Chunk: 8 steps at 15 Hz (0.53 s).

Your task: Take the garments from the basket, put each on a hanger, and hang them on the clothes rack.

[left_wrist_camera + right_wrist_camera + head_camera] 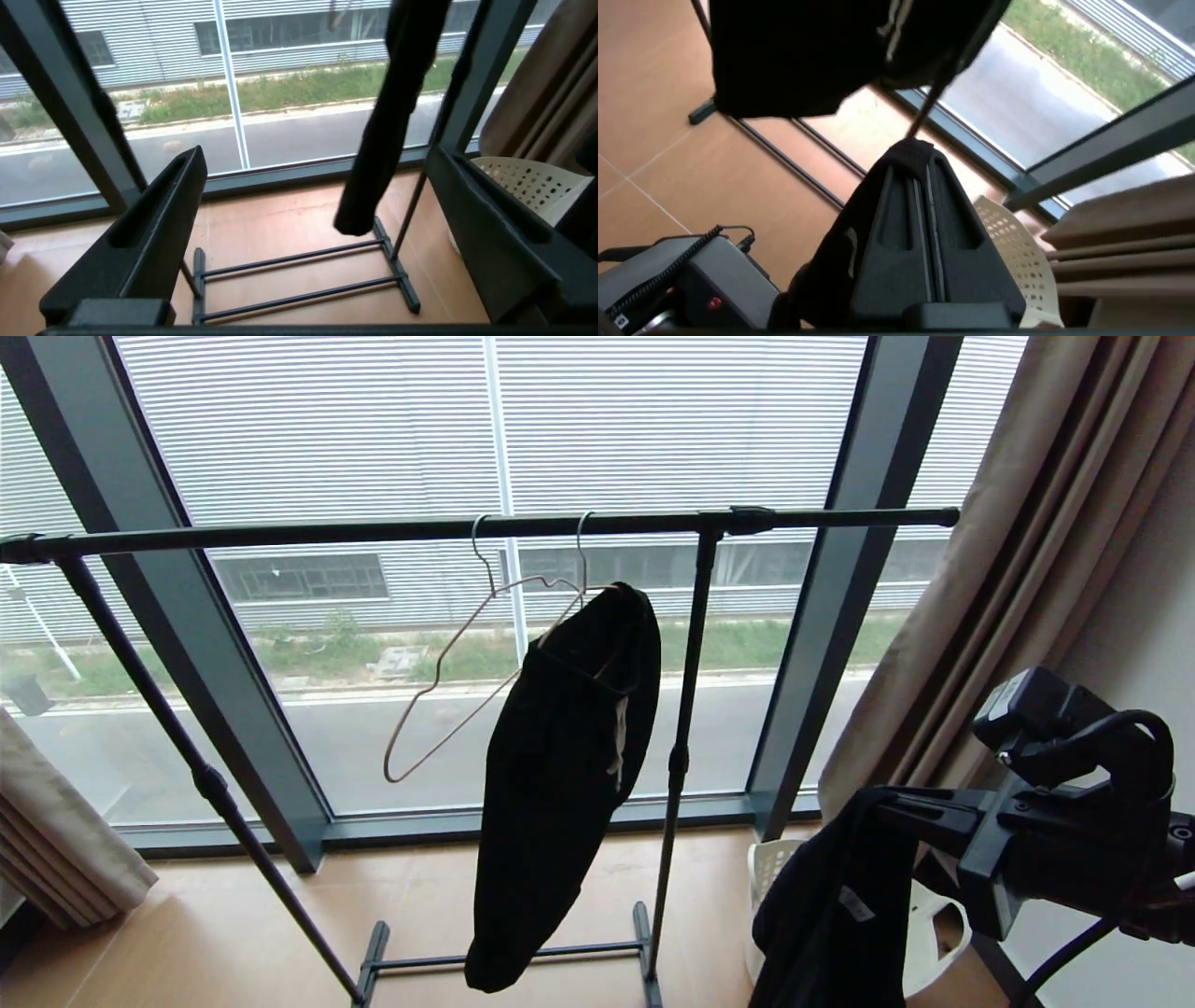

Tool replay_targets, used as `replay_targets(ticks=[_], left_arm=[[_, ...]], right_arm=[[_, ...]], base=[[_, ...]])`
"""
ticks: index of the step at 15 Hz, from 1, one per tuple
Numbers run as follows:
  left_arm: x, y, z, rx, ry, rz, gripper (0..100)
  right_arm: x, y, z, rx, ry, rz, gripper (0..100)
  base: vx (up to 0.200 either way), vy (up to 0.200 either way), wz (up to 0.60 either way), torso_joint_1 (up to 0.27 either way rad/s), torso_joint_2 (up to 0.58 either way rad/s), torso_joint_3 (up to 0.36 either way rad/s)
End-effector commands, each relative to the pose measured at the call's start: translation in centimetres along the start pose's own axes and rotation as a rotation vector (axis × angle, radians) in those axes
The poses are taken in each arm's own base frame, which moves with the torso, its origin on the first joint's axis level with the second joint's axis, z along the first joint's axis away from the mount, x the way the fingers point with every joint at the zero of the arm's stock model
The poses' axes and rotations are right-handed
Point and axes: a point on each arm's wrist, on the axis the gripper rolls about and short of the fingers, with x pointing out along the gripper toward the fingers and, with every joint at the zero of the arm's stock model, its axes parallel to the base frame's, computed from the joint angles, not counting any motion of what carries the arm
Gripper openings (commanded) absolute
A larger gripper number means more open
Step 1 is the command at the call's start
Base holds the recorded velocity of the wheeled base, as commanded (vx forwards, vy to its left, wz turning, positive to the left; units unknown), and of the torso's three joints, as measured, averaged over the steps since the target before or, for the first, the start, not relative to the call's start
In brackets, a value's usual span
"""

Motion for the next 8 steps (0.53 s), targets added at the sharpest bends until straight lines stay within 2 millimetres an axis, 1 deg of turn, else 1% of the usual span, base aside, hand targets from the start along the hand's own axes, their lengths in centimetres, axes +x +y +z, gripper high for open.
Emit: replay_targets(ticks=[1,2,8], left_arm=[[0.00,0.00,0.00,0.000,0.000,0.001,100],[0.00,0.00,0.00,-0.002,0.000,0.001,100],[0.00,0.01,0.00,-0.005,0.000,0.002,100]], right_arm=[[0.04,0.01,-0.02,0.000,0.001,0.001,0],[0.05,0.04,-0.01,-0.001,0.001,0.004,0],[0.10,0.08,-0.16,-0.014,0.007,0.005,0]], base=[[0.000,0.200,0.00,0.007,0.01,0.002],[0.000,0.200,0.00,0.002,0.00,0.007],[-0.200,0.000,0.00,0.002,0.00,0.006]])
